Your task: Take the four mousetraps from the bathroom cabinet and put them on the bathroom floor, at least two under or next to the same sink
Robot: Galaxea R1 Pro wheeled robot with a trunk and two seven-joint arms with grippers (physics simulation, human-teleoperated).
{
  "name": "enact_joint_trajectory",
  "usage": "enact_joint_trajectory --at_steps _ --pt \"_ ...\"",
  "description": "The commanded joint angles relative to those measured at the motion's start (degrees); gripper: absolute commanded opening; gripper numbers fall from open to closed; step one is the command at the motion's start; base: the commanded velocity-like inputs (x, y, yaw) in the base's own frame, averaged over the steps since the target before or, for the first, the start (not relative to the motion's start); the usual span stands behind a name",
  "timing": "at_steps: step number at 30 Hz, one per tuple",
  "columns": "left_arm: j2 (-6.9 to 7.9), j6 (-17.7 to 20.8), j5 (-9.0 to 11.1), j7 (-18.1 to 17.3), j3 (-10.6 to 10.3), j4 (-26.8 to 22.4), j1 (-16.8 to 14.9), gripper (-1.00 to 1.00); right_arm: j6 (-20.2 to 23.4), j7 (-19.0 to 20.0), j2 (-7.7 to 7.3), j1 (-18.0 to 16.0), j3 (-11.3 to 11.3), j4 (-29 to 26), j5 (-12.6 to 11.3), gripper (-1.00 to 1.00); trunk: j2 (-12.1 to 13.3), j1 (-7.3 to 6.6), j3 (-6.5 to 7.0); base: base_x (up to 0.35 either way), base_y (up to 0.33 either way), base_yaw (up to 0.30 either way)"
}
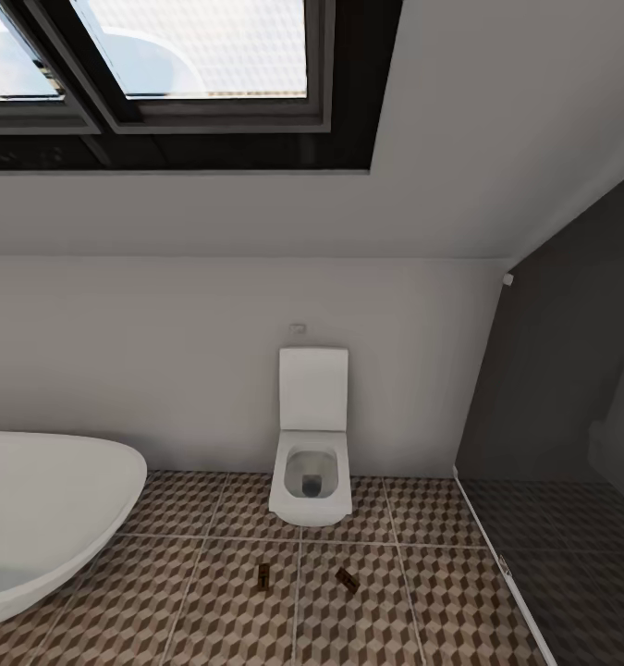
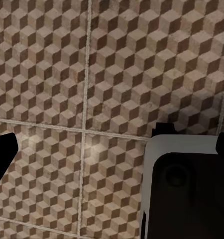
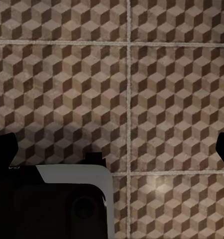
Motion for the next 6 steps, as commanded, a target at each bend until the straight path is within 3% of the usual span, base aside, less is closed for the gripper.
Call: enact_joint_trajectory --at_steps 1,6 --pt "-0.02 -0.07 0.30 0.06 -0.39 0.06 -0.01 1.00 -0.20 0.15 0.00 -0.02 0.46 0.06 -0.60 1.00 -0.04 0.02 -0.02 0.000 0.000 0.000" --pt "-0.02 -0.07 0.29 0.06 -0.39 0.06 -0.01 1.00 -0.20 0.15 0.00 -0.01 0.45 0.06 -0.60 1.00 -0.04 0.02 -0.02 0.000 0.000 0.000"
